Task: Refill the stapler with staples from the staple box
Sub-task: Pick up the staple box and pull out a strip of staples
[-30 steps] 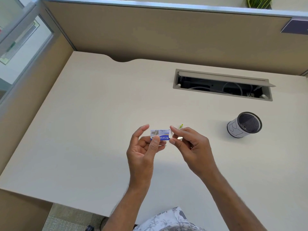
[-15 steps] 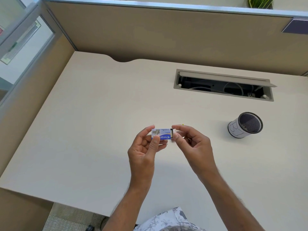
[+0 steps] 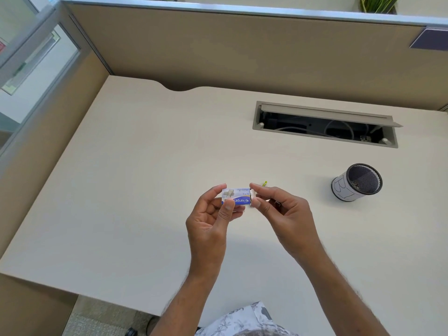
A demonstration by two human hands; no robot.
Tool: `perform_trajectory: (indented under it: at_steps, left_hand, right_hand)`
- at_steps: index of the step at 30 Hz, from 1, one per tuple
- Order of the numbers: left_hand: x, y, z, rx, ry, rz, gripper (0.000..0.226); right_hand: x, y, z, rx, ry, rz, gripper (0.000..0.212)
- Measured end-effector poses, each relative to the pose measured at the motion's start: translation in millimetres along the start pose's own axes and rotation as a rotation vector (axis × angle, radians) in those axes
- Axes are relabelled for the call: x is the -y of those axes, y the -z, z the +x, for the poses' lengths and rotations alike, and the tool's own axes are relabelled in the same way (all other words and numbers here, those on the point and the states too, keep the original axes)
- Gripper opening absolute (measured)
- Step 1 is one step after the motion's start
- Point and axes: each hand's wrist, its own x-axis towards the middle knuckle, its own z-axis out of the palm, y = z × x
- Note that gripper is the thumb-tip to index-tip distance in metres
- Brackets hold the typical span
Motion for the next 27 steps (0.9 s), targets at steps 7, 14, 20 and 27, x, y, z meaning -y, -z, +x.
perform_trajectory:
  at_steps: [7, 14, 20, 27]
  left_hand:
    - [-1.8, -1.0, -0.4, 0.008, -0.009, -0.012, 0.030]
    - [-3.0, -0.2, -1.4, 0.018, -0.007, -0.029, 0.031]
    - [-3.2, -2.2, -2.0, 0.032, -0.042, 0.022, 0.030]
    - [-3.3, -2.3, -1.8, 0.033, -0.062, 0.046, 0.030]
  right_hand:
    - [5.0, -2.5, -2.0, -0.067, 0.060, -0.165, 0.026]
    - [14.6, -0.3, -2.4, -0.043, -0.088, 0.026, 0.020]
    - [15.1, -2.6, -4.5, -0.079, -0.065, -0.052, 0.018]
    - [8.7, -8.1, -8.7, -0.056, 0.106, -0.279, 0.031]
